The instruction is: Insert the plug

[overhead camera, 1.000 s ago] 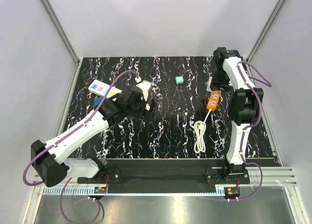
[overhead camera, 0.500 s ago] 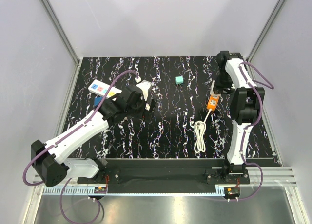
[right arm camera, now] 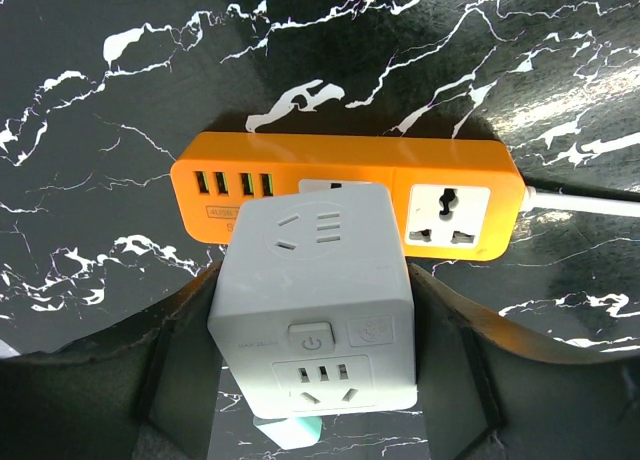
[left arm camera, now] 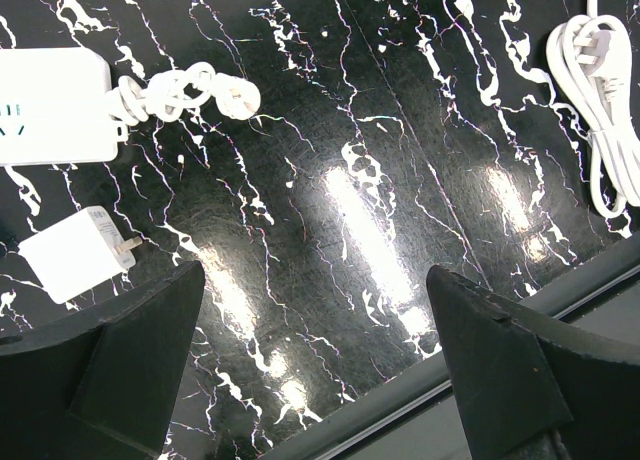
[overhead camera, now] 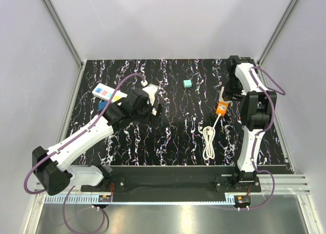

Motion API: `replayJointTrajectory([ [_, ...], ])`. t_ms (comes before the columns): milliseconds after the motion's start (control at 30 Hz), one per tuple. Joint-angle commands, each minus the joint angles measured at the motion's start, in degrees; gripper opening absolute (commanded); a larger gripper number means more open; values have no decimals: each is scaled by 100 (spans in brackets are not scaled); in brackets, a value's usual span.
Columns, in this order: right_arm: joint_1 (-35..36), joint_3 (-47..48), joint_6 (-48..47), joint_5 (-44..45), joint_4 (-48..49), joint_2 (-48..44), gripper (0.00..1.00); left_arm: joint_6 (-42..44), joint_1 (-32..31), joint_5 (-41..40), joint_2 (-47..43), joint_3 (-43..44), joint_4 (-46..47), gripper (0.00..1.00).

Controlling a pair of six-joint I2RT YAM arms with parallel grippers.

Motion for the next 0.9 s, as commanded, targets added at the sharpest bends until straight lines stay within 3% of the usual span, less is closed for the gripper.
replayJointTrajectory([
  [0, 2, -98, 1085, -91, -1788, -226, 0, 90, 13, -136, -155, -6, 123, 99],
  [867, -16, -468, 1691, -258, -1832, -209, 0, 90, 13, -171, -164, -15, 132, 99],
])
